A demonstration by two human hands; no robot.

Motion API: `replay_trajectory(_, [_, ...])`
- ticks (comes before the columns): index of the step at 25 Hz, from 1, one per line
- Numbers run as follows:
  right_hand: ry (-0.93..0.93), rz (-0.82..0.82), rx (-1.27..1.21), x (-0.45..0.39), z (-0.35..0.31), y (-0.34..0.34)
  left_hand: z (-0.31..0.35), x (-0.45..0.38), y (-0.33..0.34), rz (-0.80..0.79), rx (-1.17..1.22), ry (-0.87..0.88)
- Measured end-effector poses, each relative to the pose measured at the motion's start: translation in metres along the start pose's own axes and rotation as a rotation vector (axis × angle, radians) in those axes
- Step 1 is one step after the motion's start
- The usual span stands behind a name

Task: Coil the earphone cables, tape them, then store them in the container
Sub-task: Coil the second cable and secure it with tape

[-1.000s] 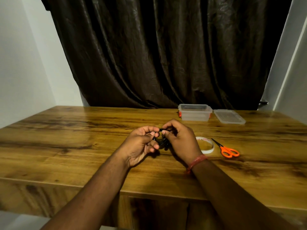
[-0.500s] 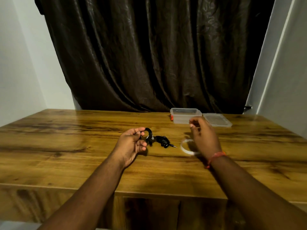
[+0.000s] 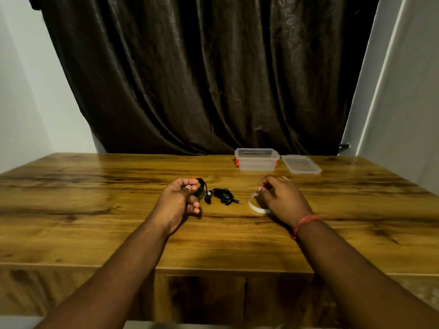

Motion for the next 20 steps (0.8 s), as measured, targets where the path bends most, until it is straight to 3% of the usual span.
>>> replay_trajectory(5, [-0.151,-0.213,0.329,0.004,-0.007,0.018,0.000,-0.002,-0.002,0.039,-0.036,0.013])
replay_trajectory(9, [-0.150,-0.191,0.340,0.002,-0.006,0.020,-0.002,-0.003,-0.004,0.059,-0.064,0.006])
replay_trajectory(16, [-0.133,-0.075,0.246,0.002,-0.016,0.008,-0.002,-0.005,-0.006,0.085,-0.014,-0.020])
replay_trajectory(20, [-0.161,-0.009,-0.094,0.003,-0.040,0.009,0.000,-0.008,-0.004,0.042,0.076,-0.007])
Point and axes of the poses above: each hand's wrist, its own x-axis away from the middle knuckle, its own y-axis out of the palm, z = x × y, the point moved 4 cm from there along -x, towards the middle knuckle, and after that the axes turned 3 degrees about x, right-handed, at the moved point
